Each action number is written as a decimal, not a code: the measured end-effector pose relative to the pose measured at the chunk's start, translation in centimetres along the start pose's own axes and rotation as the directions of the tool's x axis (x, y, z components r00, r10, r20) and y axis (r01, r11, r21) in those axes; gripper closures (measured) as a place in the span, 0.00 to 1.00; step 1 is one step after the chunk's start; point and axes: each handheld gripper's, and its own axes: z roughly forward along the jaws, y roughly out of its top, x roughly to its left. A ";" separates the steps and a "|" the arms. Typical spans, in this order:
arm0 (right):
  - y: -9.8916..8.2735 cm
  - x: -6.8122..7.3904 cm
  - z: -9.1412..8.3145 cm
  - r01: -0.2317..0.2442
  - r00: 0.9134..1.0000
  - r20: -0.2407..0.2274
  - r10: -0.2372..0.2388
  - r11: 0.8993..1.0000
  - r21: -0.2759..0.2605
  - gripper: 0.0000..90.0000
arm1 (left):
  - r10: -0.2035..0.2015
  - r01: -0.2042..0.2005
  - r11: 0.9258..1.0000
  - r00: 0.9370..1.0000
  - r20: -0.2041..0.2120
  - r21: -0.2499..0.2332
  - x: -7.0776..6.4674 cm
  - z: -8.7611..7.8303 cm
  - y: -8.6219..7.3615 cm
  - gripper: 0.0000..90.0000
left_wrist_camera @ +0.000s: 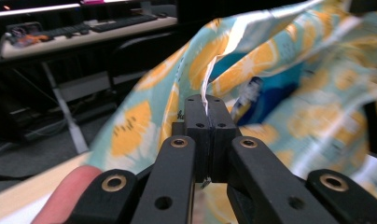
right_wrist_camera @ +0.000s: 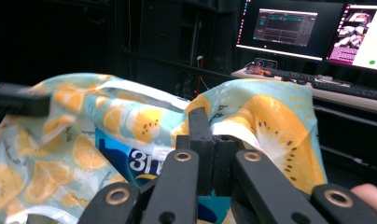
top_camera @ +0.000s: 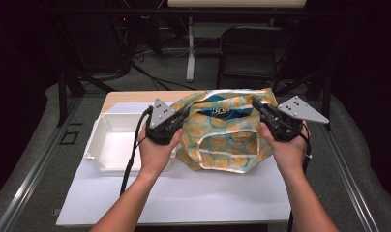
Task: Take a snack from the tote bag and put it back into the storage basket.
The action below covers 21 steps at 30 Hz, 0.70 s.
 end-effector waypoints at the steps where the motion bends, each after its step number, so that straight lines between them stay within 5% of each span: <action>1: 0.1 0.0 0.1 0.008 1.000 0.002 -0.008 1.000 0.002 1.00 | -0.006 0.006 1.000 1.000 -0.006 -0.006 0.4 0.3 0.4 1.00; 9: 1.2 -0.6 2.3 0.008 1.000 0.019 -0.009 0.999 0.039 1.00 | -0.024 0.024 1.000 0.999 -0.031 0.000 2.4 2.1 2.8 1.00; 12: 1.2 -0.9 3.3 0.013 0.999 0.052 -0.018 0.996 0.090 1.00 | -0.040 0.041 0.997 0.999 -0.019 0.067 2.9 3.4 2.8 1.00; 15: 0.8 -1.7 3.8 -0.021 0.998 0.059 0.014 0.993 0.117 0.99 | -0.116 0.113 0.986 0.993 0.016 0.122 3.4 4.9 1.9 0.99; 18: 0.0 -2.6 4.1 -0.053 0.997 0.072 0.041 0.985 0.166 0.98 | -0.127 0.120 0.981 0.991 0.037 0.155 3.3 5.8 0.9 0.97; 21: -1.0 -3.6 4.1 -0.119 0.992 0.069 0.108 0.978 0.174 0.93 | -0.188 0.177 0.969 0.981 0.050 0.173 3.9 6.2 -0.2 0.93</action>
